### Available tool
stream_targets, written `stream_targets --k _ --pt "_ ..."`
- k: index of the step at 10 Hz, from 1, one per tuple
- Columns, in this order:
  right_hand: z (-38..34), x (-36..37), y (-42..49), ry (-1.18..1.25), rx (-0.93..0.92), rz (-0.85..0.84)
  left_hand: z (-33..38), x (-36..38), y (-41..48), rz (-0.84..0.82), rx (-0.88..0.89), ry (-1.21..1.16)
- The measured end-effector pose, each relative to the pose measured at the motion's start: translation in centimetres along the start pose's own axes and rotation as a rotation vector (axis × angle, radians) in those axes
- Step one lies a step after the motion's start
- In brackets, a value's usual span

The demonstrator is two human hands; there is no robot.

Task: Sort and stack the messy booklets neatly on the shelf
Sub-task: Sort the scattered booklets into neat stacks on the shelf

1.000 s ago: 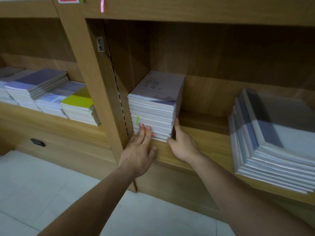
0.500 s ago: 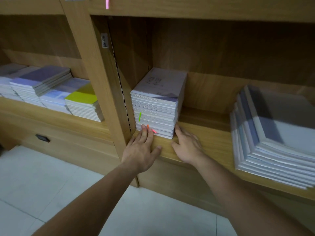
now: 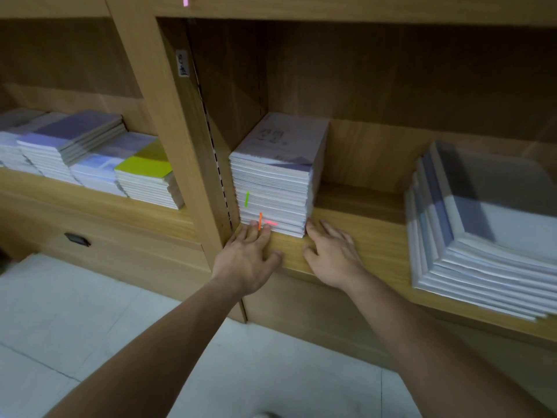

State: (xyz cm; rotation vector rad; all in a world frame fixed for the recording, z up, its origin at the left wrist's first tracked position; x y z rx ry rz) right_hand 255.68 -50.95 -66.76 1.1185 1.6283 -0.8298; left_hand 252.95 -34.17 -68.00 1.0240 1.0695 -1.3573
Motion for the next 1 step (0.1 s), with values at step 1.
stream_targets --k 1 --pt "-0.06 0.0 -0.8 0.023 0.02 -0.048 0.02 -0.61 -0.67 -0.09 -0.022 0.024"
Point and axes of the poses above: each hand's wrist, its own y-axis towards the middle knuckle, its own x-axis out of the palm, z = x × y, the point moved 8 cm from there along y, towards the middle knuckle, and after that the axes turned 1 degree about -y, right-handed, at the moved point
